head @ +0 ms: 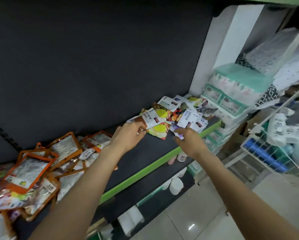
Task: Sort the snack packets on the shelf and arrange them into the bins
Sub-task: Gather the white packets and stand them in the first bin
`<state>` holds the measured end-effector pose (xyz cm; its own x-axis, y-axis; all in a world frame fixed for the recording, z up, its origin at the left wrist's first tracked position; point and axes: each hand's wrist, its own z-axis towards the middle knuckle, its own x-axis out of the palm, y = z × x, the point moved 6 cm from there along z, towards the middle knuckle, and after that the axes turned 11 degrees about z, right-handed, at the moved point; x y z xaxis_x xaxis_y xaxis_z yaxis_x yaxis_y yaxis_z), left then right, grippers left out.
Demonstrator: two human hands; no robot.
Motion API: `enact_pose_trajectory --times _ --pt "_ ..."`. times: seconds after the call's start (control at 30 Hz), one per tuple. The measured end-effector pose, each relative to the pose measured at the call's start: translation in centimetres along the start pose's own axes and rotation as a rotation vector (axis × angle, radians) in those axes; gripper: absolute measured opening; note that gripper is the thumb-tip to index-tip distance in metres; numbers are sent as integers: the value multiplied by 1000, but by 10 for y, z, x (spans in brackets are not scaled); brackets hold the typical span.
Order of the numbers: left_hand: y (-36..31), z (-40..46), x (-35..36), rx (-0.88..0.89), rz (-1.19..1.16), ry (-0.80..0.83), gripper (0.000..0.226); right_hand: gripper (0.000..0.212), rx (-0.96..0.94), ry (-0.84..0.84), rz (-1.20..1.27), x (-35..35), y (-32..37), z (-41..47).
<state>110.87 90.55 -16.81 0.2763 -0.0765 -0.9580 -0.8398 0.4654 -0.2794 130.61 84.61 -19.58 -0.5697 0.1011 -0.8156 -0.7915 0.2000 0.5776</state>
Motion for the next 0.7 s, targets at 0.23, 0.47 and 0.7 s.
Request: enact_pose_trajectory --times 0.23,0.47,0.7 --pt "-40 70 39 -148 -127 42 29 31 -75 44 23 -39 -66 74" --pt "-25 145 58 -289 -181 42 31 26 -193 173 109 -36 -73 153" --pt "-3 198 91 -323 -285 23 25 37 -190 172 47 -24 -78 218"
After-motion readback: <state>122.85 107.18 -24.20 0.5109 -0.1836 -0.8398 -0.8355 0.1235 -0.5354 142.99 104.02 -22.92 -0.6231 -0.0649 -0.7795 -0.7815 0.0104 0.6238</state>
